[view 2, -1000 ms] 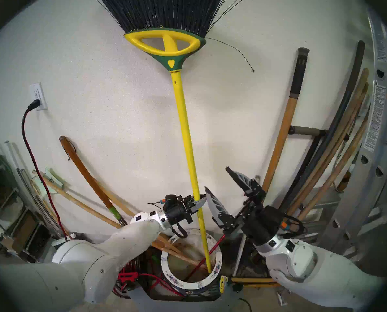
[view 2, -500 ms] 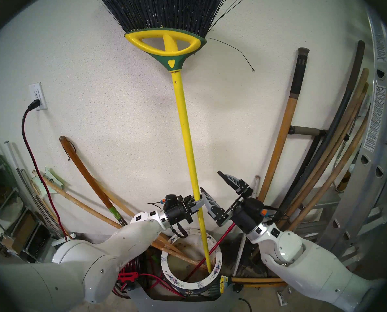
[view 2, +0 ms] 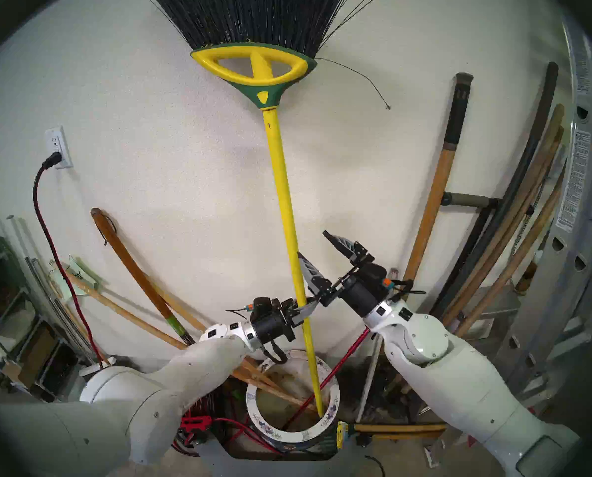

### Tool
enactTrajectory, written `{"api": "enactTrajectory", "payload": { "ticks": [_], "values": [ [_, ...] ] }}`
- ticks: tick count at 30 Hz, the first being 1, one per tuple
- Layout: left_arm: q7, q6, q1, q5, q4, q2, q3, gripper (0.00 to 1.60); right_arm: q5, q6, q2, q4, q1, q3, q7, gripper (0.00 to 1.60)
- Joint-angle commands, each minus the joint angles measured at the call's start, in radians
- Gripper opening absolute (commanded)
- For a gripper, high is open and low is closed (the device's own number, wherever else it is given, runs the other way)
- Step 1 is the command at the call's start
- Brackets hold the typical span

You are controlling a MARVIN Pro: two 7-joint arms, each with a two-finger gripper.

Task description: Take wooden sticks or brooms out of the pot

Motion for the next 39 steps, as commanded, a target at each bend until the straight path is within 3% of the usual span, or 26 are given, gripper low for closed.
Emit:
{"api": "enactTrajectory", "payload": {
  "ticks": [1,15,16,17,19,22,28,39],
  "values": [
    [-0.038,0.001,-0.023,-0.006,-0.022,-0.017,0.002,0.00,-0.001,0.079,-0.110,0.039,0.117,-0.008,0.070,1.60],
    [-0.049,0.002,-0.023,-0.009,-0.022,-0.017,0.000,0.00,-0.016,0.213,-0.249,0.189,0.274,-0.016,0.221,1.60],
    [-0.050,0.002,-0.024,-0.009,-0.022,-0.017,0.000,0.00,-0.010,0.215,-0.246,0.222,0.318,-0.042,0.235,0.67],
    [-0.053,0.002,-0.024,-0.010,-0.022,-0.017,-0.001,0.00,-0.016,0.219,-0.262,0.231,0.311,-0.024,0.249,0.00],
    [-0.055,0.003,-0.024,-0.011,-0.022,-0.017,-0.001,0.00,-0.020,0.220,-0.272,0.235,0.303,-0.009,0.260,0.00],
    [-0.066,0.003,-0.026,-0.015,-0.018,-0.017,-0.004,0.00,0.007,0.203,-0.266,0.307,0.359,-0.034,0.322,0.00],
    [-0.081,0.002,-0.032,-0.024,-0.007,-0.018,-0.005,0.00,0.047,0.173,-0.256,0.351,0.349,-0.003,0.393,0.00],
    [-0.088,-0.001,-0.036,-0.033,0.001,-0.018,0.001,0.00,0.092,0.135,-0.223,0.365,0.305,0.062,0.430,0.00]
  ]
}}
